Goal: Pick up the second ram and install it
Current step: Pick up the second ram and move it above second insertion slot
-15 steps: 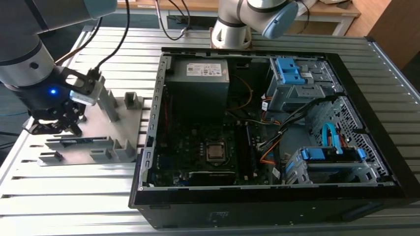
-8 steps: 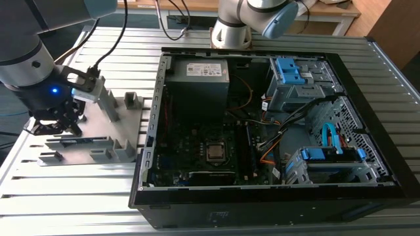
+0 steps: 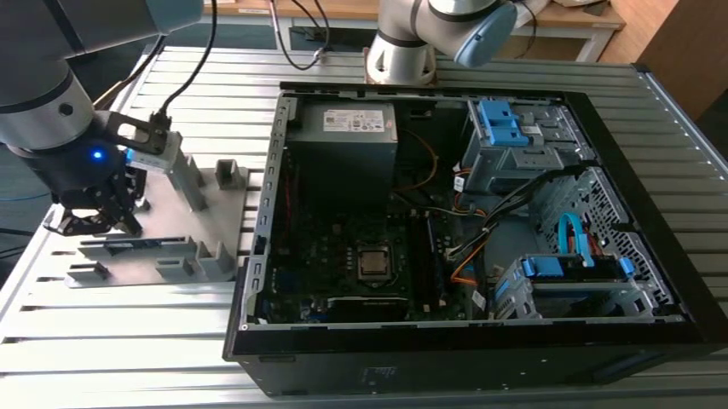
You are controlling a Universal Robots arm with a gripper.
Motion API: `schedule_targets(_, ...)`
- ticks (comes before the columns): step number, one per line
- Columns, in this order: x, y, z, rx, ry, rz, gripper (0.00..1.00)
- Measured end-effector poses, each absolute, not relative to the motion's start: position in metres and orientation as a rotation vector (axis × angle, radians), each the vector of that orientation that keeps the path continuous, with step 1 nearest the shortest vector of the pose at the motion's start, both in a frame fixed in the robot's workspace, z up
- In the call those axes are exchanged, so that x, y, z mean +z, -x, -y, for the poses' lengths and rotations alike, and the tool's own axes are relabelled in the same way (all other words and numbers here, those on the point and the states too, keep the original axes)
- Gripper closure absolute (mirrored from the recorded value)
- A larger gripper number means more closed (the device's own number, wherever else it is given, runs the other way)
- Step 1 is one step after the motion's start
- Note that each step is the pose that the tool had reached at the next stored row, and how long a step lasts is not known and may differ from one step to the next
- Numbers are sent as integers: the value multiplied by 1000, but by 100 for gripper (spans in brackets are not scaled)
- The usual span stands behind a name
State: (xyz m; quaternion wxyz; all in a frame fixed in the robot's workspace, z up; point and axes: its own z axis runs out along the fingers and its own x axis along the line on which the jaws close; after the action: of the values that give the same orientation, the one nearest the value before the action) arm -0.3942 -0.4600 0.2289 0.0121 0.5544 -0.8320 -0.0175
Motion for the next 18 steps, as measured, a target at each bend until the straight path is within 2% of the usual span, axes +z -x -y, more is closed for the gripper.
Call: schedule_targets(18,229,394,460,-51,-1953,2426,90)
